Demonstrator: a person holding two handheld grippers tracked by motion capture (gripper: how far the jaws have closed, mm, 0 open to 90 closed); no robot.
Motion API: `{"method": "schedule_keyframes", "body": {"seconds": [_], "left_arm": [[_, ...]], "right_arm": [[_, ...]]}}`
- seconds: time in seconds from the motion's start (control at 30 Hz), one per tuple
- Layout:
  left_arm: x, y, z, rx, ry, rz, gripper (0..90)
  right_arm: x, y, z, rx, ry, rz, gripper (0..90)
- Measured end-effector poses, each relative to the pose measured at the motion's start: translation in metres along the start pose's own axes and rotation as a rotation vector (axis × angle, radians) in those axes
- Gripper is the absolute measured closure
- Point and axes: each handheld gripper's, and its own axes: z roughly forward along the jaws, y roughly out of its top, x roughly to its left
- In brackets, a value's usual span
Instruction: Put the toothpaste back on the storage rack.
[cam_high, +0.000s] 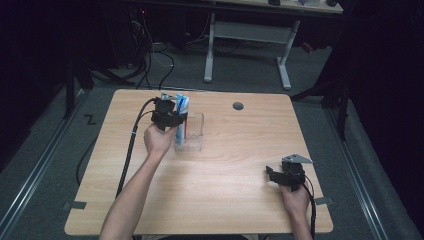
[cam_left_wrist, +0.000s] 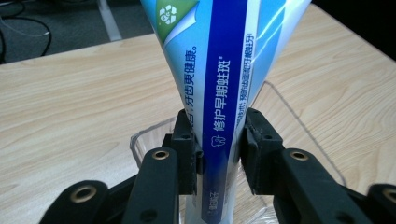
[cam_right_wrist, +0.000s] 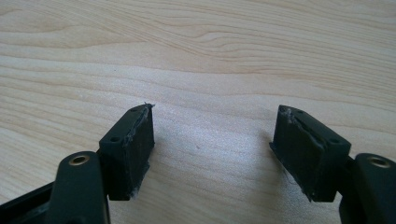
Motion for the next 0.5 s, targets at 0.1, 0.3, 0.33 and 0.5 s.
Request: {"method": "schedule_keyframes", "body": {"seconds": [0.1, 0.3, 0.33, 0.5], "left_arm": [[0.0018, -0.0055, 0.0029, -0.006, 0.005, -0.01, 69.0], [0.0058, -0.0063, 0.0012, -0.002, 0.012, -0.033, 67.6], [0.0058, -0.0063, 0.0012, -0.002, 0.012, -0.033, 67.3], [0.007, -0.0085, 0.0004, -0.004, 0.041, -0.035, 66.0]], "right_arm": [[0.0, 0.0, 0.0, 0.0, 0.0, 0.0, 29.4], [0.0, 0.0, 0.0, 0.0, 0.0, 0.0, 29.4], [0.0, 0.0, 0.0, 0.0, 0.0, 0.0, 29.4], [0.0001, 0.0, 0.0, 0.0, 0.0, 0.0, 29.4]]}}
